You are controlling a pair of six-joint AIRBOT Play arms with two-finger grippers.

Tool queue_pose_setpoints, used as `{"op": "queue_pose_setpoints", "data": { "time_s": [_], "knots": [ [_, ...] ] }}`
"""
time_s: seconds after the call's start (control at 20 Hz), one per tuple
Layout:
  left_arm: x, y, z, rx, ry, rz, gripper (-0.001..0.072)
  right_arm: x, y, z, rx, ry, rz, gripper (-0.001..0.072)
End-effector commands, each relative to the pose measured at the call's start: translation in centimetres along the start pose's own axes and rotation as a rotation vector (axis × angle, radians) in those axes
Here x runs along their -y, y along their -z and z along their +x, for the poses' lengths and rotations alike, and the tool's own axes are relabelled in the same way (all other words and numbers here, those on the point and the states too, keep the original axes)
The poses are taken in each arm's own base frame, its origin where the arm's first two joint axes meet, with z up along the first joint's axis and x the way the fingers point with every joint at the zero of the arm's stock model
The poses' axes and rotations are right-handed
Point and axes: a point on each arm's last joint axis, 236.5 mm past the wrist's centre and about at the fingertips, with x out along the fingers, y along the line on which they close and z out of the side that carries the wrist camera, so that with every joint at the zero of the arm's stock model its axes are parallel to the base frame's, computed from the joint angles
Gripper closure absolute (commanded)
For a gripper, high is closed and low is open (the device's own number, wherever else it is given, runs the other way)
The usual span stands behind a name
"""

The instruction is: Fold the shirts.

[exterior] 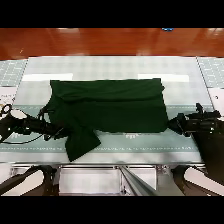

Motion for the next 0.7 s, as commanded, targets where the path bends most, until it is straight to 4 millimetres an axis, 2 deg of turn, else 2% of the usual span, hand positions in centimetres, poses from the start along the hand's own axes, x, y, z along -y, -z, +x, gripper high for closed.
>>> {"op": "queue_pose_setpoints", "data": {
  "time_s": [0.0, 0.15, 0.2, 0.25, 0.3, 0.45, 0.65],
  "knots": [
    [0.9, -1.3, -0.1, 0.054, 0.037, 0.017, 0.0686, -1.0, -0.2, 0.8, -0.016, -0.031, -0.024, 0.0385],
    [1.6, -1.5, -0.1, 0.062, 0.067, 0.012, 0.0686, -2.3, 0.5, 2.7, -0.072, -0.005, -0.086, 0.0398],
    [1.7, -1.6, -0.2, 0.064, 0.068, 0.013, 0.0686, -3.1, 0.6, 2.9, -0.083, -0.002, -0.123, 0.0513],
    [1.8, -1.9, -0.4, 0.074, 0.069, 0.017, 0.0686, -3.9, 0.3, 2.8, -0.083, -0.006, -0.151, 0.0667],
    [2.0, -2.6, -1.0, 0.094, 0.072, 0.024, 0.0686, -4.7, -0.1, 2.4, -0.083, -0.013, -0.178, 0.0693],
    [3.6, -5.4, -4.4, 0.171, 0.115, 0.103, 0.0686, -6.2, -2.5, 0.3, -0.049, 0.025, -0.239, 0.0694],
    [6.0, -11.0, -9.6, 0.348, 0.115, 0.162, 0.0686, -9.6, -7.2, -2.3, 0.077, 0.015, -0.295, 0.0693]
  ]
}}
